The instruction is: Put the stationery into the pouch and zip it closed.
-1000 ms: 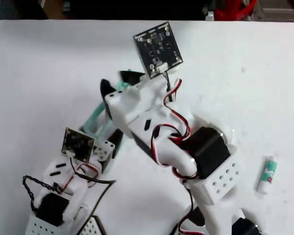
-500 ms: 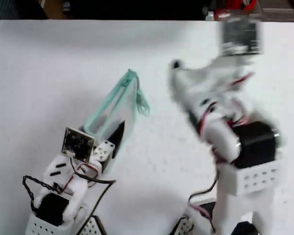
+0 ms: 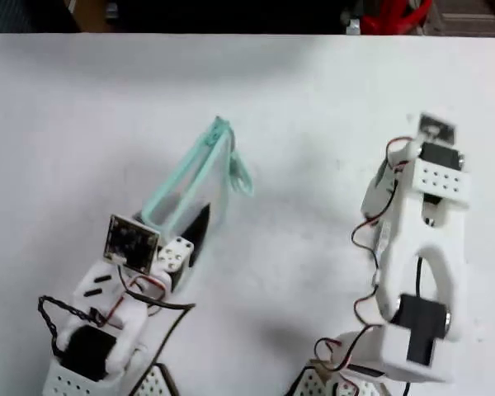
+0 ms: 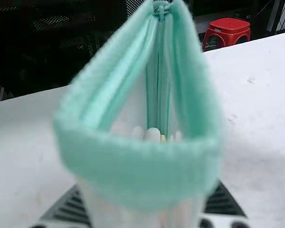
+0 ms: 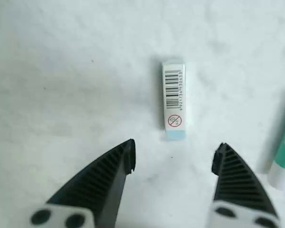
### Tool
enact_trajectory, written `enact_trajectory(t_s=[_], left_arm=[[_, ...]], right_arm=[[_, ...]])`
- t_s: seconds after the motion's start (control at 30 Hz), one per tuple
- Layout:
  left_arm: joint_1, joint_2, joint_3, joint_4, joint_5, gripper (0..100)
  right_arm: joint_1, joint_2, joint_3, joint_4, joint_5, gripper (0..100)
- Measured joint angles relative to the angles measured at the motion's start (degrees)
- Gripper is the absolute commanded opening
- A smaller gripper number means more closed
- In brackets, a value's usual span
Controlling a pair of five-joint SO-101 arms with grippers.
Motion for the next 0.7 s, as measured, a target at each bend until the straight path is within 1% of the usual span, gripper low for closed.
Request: enact_trajectory(t_s=[0.17,0.33,0.37,0.4,0.47,0.5,0.53,0.57,0.63,0.7], left_arm=[[0.0,0.0,0.0,0.0,0.0,18],[0.0,0.0,0.0,0.0,0.0,18],[0.0,0.0,0.0,0.0,0.0,18],[0.0,0.0,0.0,0.0,0.0,18],[0.0,0.0,0.0,0.0,0.0,18],[0.0,0.0,0.0,0.0,0.0,18],[0.0,0.0,0.0,0.0,0.0,18],[0.0,0.0,0.0,0.0,0.0,18],[0.0,0.0,0.0,0.0,0.0,18],[0.0,0.0,0.0,0.0,0.0,18]], right_arm=[[3.9,4.2,2.6,-7.6,0.9,23.4],[4.0,8.6,2.9,-9.4,0.9,23.1],[4.0,9.8,2.9,-10.2,0.9,21.4],[4.2,10.9,2.9,-11.1,0.9,17.3],[4.7,12.7,2.9,-12.6,1.0,2.9],[4.7,13.5,2.9,-12.7,1.0,0.2],[4.6,13.6,2.9,-12.7,1.0,3.9],[4.5,13.6,2.9,-12.6,1.0,5.2],[4.6,13.6,2.8,-12.7,1.0,1.2],[4.7,13.7,1.6,-12.1,1.0,2.2]])
